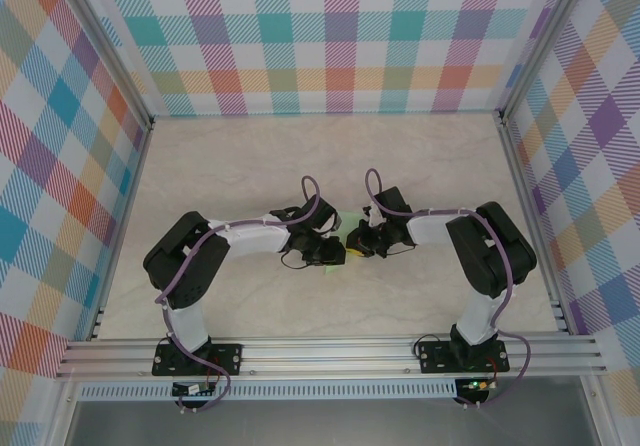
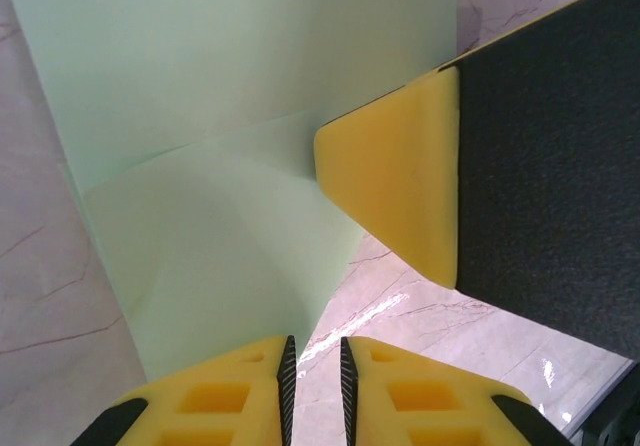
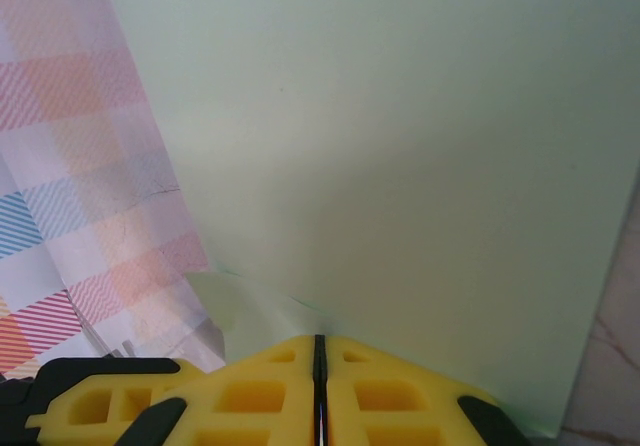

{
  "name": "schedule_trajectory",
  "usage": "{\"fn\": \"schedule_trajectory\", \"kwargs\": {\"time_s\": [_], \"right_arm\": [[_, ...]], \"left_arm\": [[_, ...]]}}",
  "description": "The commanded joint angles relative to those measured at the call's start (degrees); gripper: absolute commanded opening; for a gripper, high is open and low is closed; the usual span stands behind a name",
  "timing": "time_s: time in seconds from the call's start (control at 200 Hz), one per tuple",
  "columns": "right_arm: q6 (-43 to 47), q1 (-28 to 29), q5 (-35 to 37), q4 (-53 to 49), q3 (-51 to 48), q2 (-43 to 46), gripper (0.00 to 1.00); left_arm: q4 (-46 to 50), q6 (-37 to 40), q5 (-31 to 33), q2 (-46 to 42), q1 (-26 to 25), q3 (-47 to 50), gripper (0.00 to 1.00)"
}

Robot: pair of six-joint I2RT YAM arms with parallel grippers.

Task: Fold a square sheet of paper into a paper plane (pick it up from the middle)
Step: Third fold the triangle at the center of the table.

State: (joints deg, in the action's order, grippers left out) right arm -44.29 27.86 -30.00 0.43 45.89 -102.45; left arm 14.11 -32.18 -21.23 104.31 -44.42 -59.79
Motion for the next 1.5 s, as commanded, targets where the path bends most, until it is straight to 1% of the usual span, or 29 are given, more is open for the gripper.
{"fn": "schedule_trajectory", "kwargs": {"time_s": [0.0, 0.245, 0.475, 0.655, 0.935, 1.04, 1.225, 1.34, 1.355, 1.4, 1.495], "right_arm": [[1.1, 0.1, 5.3, -2.8, -1.1, -3.5, 0.10], [1.5, 0.2, 5.9, -3.8, -1.1, -3.3, 0.10], [2.0, 0.2, 6.9, -4.9, -0.8, -3.4, 0.10], [2.2, 0.2, 7.3, -5.4, -0.8, -3.4, 0.10], [2.1, 0.2, 7.6, -5.9, -0.8, -3.3, 0.10], [2.2, 0.1, 7.7, -6.1, -0.8, -3.3, 0.10], [2.2, 0.2, 7.6, -6.1, -0.9, -3.4, 0.10], [2.2, 0.2, 7.7, -6.2, -0.8, -3.3, 0.10], [2.1, 0.2, 7.7, -6.2, -0.8, -3.3, 0.10], [2.1, 0.2, 7.7, -6.2, -0.9, -3.3, 0.10], [2.1, 0.2, 7.7, -6.1, -0.9, -3.4, 0.10]], "left_arm": [[-0.2, -0.5, -1.1, 0.9, 0.5, 0.8, 0.21], [0.5, -0.7, 1.1, 0.9, 0.5, 2.8, 0.21], [-0.8, -1.8, 0.5, 0.7, 0.5, 6.3, 0.21], [-1.1, -2.6, 1.0, -2.0, 0.5, 9.2, 0.21], [-2.0, -2.3, -1.7, -4.2, 0.5, 11.8, 0.22], [-0.3, -1.3, -1.7, -4.6, 0.5, 11.8, 0.22], [1.3, -0.6, 0.3, -6.9, 0.5, 11.9, 0.22], [1.3, -0.5, 0.7, -9.0, 0.5, 10.8, 0.22], [3.0, -0.5, 0.8, -9.3, 0.5, 10.5, 0.22], [3.8, -0.5, 1.5, -10.3, 0.5, 9.9, 0.23], [3.5, -0.9, 1.9, -11.8, 0.5, 8.5, 0.23]]}}
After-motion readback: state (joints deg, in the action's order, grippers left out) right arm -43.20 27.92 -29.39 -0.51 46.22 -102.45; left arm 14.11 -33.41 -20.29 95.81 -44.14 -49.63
